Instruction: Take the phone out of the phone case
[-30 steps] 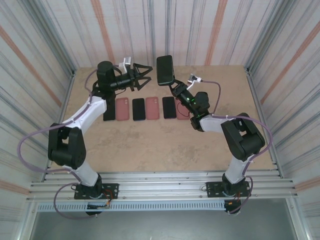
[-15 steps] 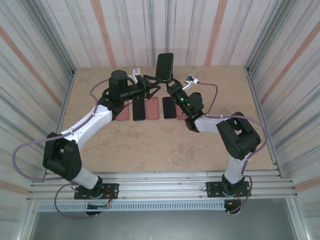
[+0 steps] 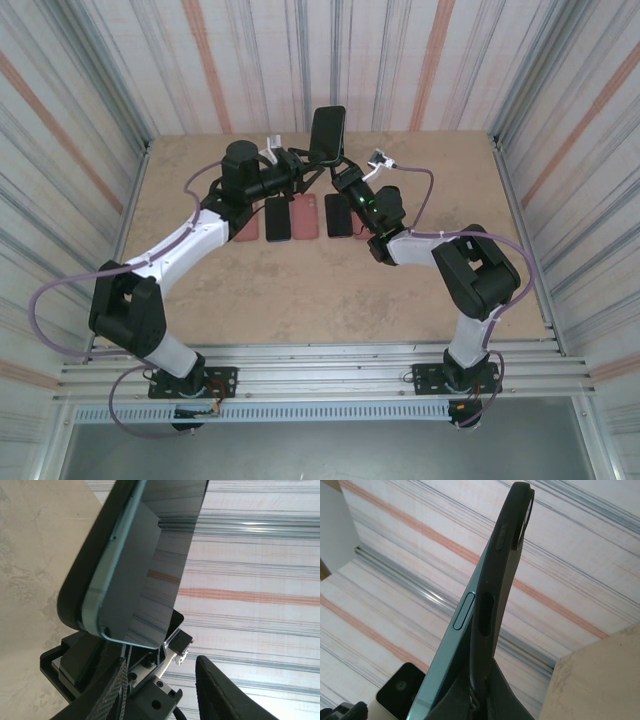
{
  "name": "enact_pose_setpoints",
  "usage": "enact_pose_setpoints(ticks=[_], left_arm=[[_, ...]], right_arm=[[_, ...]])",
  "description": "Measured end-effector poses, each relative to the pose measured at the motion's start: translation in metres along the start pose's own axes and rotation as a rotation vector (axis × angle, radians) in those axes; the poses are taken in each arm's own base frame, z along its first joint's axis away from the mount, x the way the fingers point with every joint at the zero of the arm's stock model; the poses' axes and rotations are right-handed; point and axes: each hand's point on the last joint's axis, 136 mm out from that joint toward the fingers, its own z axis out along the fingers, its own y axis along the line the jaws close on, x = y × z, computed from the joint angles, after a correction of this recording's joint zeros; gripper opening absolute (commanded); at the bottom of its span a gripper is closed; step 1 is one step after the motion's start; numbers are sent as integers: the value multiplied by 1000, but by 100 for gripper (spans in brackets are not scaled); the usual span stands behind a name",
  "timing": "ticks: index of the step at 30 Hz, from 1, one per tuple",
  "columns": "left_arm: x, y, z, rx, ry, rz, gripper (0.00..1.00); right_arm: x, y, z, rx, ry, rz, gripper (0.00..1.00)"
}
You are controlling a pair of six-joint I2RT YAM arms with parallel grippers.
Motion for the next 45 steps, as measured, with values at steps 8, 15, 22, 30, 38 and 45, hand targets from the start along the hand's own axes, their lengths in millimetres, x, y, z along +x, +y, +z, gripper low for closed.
enact_pose_setpoints(ticks=[8, 15, 22, 30, 38, 45], left_arm=[[-5, 4, 4, 5, -7, -22, 41], [-9, 0, 5, 29, -13, -44, 39], [-13, 0, 4, 35, -20, -55, 38], [-21, 1, 3, 32, -47, -58, 38], [-34, 2, 0, 33, -95, -75, 35], [-38, 4, 4, 42, -102, -97, 25]], right_arm=[[1, 2, 0, -3, 2, 1, 1], [3, 2, 0, -4, 4, -5, 1], [4, 4, 0, -9, 4, -12, 1], [5, 5, 0, -12, 6, -19, 1], [9, 7, 0, -16, 13, -16, 1], [8, 6, 0, -11, 6, -16, 1]])
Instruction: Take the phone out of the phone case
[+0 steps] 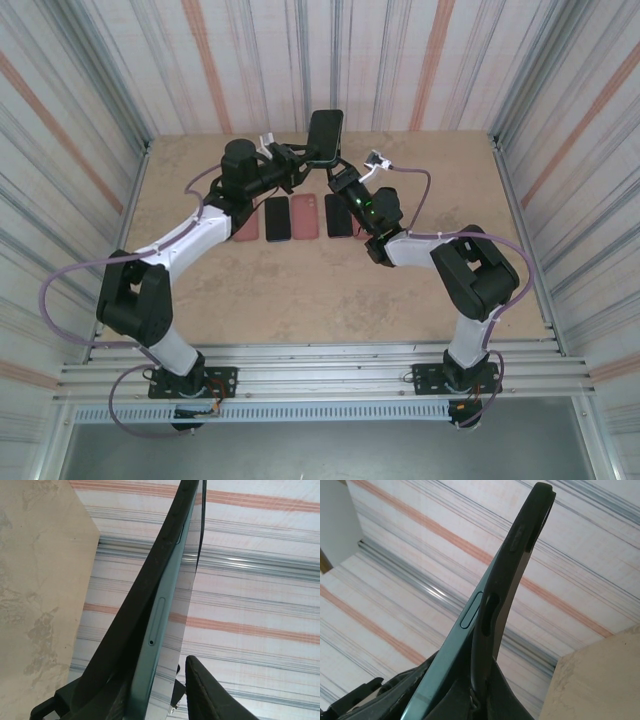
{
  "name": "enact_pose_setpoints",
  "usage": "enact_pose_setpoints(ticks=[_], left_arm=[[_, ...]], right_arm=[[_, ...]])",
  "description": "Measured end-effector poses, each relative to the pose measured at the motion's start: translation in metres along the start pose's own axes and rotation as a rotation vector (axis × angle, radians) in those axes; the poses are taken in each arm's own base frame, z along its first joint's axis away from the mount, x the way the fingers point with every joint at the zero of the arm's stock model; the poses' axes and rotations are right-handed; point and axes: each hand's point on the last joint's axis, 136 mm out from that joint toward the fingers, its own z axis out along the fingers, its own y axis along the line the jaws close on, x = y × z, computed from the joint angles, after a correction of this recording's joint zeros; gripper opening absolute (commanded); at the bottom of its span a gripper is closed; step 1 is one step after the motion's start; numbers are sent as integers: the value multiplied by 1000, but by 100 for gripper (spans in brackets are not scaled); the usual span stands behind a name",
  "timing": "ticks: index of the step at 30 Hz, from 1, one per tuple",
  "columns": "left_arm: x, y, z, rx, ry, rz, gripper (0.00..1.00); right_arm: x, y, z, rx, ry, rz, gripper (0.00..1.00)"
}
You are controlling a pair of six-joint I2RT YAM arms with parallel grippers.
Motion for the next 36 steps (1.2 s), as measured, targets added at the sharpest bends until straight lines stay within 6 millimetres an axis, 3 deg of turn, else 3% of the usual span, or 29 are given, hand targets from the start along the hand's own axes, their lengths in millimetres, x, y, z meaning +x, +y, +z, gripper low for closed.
enact_pose_setpoints(ticks=[14, 21, 28, 36], left_arm=[[-3, -10, 4, 37, 6, 0, 0], [-2, -12, 7, 33, 17, 6, 0], [12, -20, 11, 40, 55, 38, 0], [25, -7, 12, -14, 101, 25, 0]], right_arm=[[2, 1, 5, 5, -29, 8, 1], [-1, -12, 0, 127, -37, -7, 1], [-12, -10, -12, 255, -49, -53, 0], [-12, -24, -36, 359, -11, -113, 0]])
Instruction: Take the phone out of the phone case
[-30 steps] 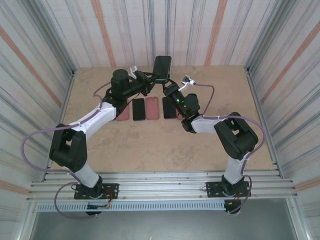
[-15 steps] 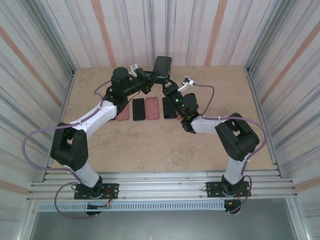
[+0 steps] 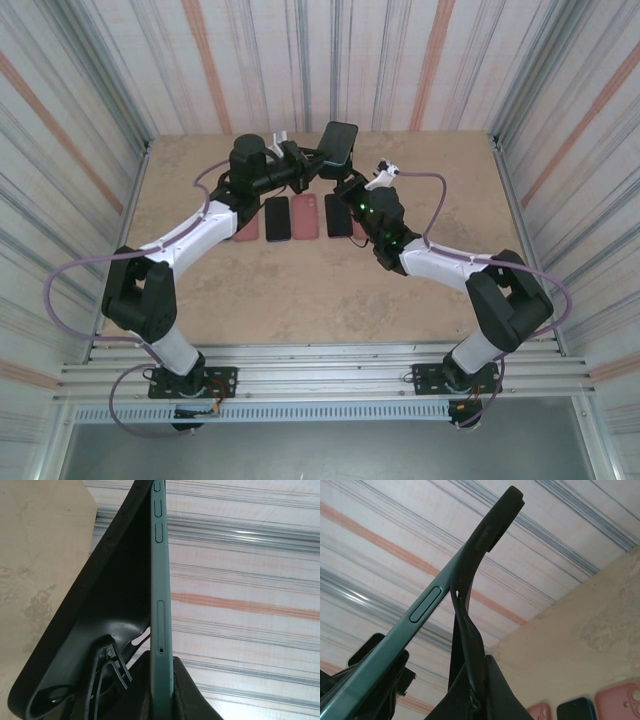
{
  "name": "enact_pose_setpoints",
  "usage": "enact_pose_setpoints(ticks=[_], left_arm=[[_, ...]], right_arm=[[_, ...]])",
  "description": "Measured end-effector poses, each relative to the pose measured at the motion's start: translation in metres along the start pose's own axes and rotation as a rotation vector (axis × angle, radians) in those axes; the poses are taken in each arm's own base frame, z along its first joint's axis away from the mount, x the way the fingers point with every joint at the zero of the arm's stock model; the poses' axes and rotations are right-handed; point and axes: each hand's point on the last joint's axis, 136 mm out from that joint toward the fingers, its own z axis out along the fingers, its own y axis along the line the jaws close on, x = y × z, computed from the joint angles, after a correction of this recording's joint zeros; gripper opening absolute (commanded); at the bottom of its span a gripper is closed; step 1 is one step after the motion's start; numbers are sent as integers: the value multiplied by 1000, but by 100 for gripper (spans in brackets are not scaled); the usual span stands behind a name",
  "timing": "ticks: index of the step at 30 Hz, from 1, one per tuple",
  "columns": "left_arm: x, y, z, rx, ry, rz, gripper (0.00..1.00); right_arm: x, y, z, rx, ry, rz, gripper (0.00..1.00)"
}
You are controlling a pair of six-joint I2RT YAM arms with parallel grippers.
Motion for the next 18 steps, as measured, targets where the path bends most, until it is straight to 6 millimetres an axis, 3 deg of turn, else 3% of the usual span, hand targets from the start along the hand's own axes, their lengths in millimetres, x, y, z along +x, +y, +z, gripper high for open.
enact_pose_setpoints(ticks=[5, 10, 18], left_arm=[[2, -4, 4, 8, -11, 6, 0], [1, -23, 10, 49, -30, 36, 0], [1, -40, 18, 85, -52, 62, 0]], right_arm=[[-3, 5, 2, -8, -6, -18, 0], [-15, 24, 13, -28, -53, -37, 0], [-20, 31, 26, -2, -96, -93, 0]])
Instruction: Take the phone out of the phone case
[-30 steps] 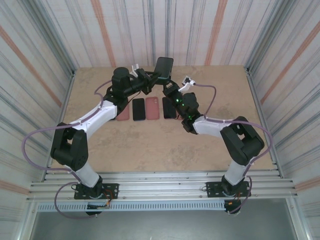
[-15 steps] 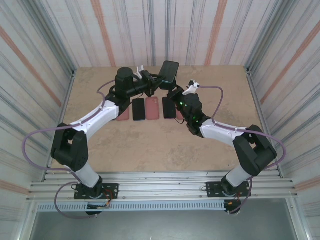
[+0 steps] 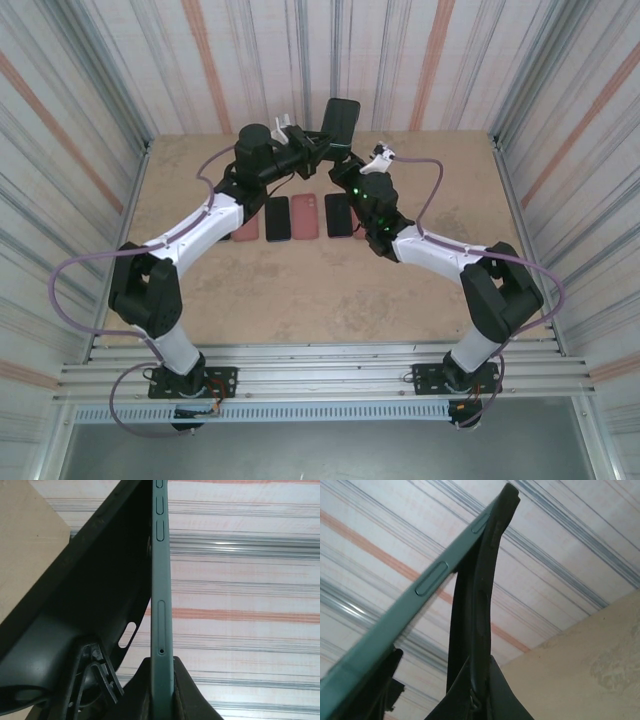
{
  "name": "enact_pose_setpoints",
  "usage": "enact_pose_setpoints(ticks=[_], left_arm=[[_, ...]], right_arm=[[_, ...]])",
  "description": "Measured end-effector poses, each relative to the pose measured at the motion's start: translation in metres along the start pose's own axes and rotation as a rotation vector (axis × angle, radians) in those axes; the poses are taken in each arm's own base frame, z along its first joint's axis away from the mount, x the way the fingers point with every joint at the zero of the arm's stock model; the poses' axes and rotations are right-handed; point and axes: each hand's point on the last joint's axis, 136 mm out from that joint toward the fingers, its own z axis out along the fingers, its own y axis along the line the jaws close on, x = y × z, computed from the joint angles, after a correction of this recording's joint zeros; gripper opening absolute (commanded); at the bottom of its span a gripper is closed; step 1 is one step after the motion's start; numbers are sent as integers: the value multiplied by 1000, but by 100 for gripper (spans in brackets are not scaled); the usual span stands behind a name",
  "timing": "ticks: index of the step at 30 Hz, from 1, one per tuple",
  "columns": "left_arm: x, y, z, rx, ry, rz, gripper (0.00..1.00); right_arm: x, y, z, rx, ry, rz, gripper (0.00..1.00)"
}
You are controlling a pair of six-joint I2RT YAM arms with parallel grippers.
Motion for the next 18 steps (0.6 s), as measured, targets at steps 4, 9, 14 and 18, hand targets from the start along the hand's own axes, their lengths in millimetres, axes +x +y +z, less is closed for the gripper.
enact_pose_setpoints(ticks=[4, 9, 14, 18], left_arm=[[1, -2, 1, 5, 0, 2, 0], [0, 3, -1, -8, 11, -3, 0], [-6, 8, -10, -11, 7, -2, 0], [-14, 9, -15, -6, -8, 1, 0]], right_arm=[[-1, 1, 0, 22, -17, -24, 0], [-1, -17, -8, 90, 7, -55, 0], [-5, -48, -28, 184, 38, -94, 0], [-9, -63, -40, 230, 53, -110, 0]])
